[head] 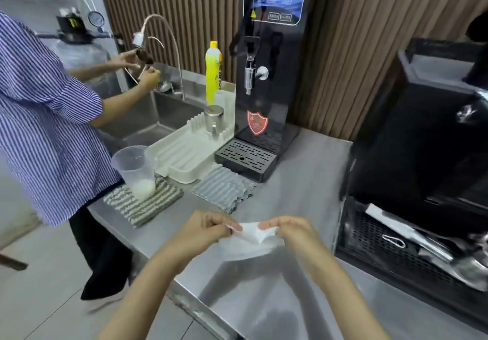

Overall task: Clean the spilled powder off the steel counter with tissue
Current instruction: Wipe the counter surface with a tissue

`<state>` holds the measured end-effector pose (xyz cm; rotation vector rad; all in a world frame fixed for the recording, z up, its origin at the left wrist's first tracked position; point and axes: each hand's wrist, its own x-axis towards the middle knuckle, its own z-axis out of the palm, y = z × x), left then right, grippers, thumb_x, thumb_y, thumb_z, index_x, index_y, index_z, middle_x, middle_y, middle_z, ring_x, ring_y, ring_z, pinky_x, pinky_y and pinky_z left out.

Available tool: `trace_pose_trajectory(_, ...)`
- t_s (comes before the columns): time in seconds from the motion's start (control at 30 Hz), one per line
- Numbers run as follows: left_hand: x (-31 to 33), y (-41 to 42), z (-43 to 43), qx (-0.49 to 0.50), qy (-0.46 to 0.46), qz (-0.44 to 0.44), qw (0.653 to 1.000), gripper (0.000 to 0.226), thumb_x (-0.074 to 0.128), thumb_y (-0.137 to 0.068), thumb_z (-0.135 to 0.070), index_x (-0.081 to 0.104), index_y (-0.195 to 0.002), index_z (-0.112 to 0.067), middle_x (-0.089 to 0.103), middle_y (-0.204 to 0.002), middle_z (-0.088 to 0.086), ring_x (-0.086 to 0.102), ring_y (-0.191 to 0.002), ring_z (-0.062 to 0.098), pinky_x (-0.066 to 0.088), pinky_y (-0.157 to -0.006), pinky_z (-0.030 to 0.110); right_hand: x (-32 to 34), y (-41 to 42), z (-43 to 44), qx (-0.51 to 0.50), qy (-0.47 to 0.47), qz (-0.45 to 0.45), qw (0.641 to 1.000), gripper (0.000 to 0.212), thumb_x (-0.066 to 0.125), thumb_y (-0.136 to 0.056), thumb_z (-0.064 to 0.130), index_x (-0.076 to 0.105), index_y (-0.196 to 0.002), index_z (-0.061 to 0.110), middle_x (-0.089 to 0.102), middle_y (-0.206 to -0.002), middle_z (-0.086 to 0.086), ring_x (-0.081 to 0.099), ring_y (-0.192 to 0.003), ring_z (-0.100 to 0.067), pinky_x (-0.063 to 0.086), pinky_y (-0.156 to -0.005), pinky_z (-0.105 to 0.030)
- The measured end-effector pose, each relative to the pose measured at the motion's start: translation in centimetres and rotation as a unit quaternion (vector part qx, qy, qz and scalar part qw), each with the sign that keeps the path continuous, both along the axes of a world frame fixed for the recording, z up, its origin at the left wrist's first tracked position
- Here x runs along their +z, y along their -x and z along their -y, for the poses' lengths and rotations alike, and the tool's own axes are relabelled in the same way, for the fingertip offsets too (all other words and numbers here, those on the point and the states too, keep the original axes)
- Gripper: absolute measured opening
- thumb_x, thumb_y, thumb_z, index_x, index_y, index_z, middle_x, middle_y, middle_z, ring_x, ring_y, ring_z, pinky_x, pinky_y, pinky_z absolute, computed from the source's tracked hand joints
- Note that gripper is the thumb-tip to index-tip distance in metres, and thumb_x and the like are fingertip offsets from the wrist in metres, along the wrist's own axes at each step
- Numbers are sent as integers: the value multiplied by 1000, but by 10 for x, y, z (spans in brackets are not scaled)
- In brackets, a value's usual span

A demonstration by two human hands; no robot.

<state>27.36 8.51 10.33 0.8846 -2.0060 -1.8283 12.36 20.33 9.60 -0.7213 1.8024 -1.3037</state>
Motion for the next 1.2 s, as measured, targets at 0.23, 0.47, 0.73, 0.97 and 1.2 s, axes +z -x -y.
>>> trace_pose_trajectory(0.23, -34, 32, 112, 5, 61, 51, 997, 30, 67, -74, 6, 68, -56, -17, 65, -56, -11, 56, -56, -6, 42, -59, 9, -41, 7, 105, -82, -8, -43, 996, 22, 68, -74, -1, 61, -61, 15, 55, -65, 3, 48, -65, -14, 36, -56, -17)
trace_pose_trajectory(0.47, -72, 77, 171, 78, 187, 82, 976, 17, 69, -71, 5, 67, -62, -10, 61, -67, 1, 52, -65, 8, 38, -54, 6, -69, 28, 178, -135, -46, -171, 975, 18, 58, -75, -7, 67, -86, 4, 60, -89, -6, 50, -77, -15, 37, -53, -1)
trace_pose_trajectory(0.73, -113, 104, 207, -10, 385, 176, 906, 15, 64, -70, 7, 70, -83, 1, 63, -95, 17, 58, -88, 32, 41, -73, 26, -96, 38, 214, 2, -142, -397, 907, 26, 40, -91, 3, 60, -107, 1, 55, -106, -9, 53, -97, -9, 29, -71, -15)
trace_pose_trajectory(0.97, -126, 83, 202, -105, 651, 209, 722, 21, 51, -73, -21, 71, -76, -19, 66, -107, 6, 43, -98, 23, 33, -78, 35, -93, 22, 207, 60, -186, -568, 799, 27, 84, -33, 12, 68, -54, 10, 69, -88, -5, 66, -88, -26, 55, -75, -32)
trace_pose_trajectory(1.2, -131, 63, 200, -146, 678, 188, 695, 47, 32, -71, -10, 73, -93, -15, 72, -102, -1, 68, -96, 20, 21, -102, 39, -114, 14, 197, 145, -180, -552, 801, 44, 34, -63, 14, 75, -80, 17, 74, -86, 4, 70, -84, -9, 54, -73, -17)
